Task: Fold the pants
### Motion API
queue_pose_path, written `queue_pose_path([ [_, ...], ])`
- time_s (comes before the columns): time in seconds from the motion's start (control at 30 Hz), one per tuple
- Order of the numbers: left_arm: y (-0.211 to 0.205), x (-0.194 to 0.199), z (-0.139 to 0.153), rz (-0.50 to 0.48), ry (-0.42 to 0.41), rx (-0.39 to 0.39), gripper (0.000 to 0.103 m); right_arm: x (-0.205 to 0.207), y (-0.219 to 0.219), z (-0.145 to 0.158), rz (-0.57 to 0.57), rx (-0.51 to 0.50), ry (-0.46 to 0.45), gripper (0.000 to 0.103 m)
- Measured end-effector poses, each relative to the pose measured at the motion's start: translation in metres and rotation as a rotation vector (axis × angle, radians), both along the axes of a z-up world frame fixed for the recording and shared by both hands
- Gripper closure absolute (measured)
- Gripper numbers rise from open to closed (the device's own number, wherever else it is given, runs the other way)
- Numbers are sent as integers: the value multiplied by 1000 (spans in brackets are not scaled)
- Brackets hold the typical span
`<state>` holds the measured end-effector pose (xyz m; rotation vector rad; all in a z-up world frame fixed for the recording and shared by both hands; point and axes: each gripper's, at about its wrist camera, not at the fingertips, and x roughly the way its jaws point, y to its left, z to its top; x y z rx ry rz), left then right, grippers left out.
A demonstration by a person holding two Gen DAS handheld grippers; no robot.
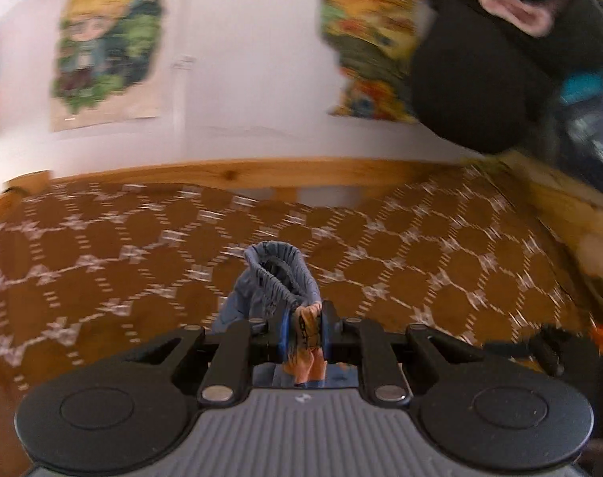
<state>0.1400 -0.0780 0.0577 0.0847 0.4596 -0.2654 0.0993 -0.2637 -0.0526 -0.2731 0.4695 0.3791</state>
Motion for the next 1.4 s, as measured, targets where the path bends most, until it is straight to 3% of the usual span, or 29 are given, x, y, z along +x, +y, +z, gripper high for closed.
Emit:
queue_pose_path([
  [0.23,-40,6,-21,-94,64,46,86,-3,-35,-1,-95,-7,2,6],
  [0.37,-60,12,-34,-153,113,36,86,-1,-53,-3,-151,-3,16,5],
  [0.53,-83,18,-57,-179,201,-33,86,2,-72,-4,-208,-5,31,5],
  [0.7,-99,17,-78,-208,217,12,85,3,-83,-6,-247,9,51,5],
  [0.77,-101,18,-88,-220,240,13,82,3,-84,-8,-253,13,60,5],
  [0.83,-103,16,-93,-243,264,11,74,3,-83,-9,-252,13,68,5],
  [0.87,-102,14,-96,-259,278,1,71,3,-82,-10,-250,12,70,5],
  [0.93,-101,9,-94,-289,283,-20,49,4,-79,-10,-242,5,70,5],
  [0.97,-98,5,-92,-305,274,-24,46,4,-77,-9,-239,2,70,4],
  [1.1,-87,-8,-80,-316,230,37,42,5,-71,-5,-234,15,71,4],
  [1.23,-60,-16,-74,-258,240,122,41,10,-63,1,-195,104,110,6],
  [1.3,-41,-20,-73,-219,244,163,40,11,-56,4,-162,148,134,12],
  [1.4,-14,-23,-74,-148,266,174,40,14,-44,7,-121,234,204,28],
])
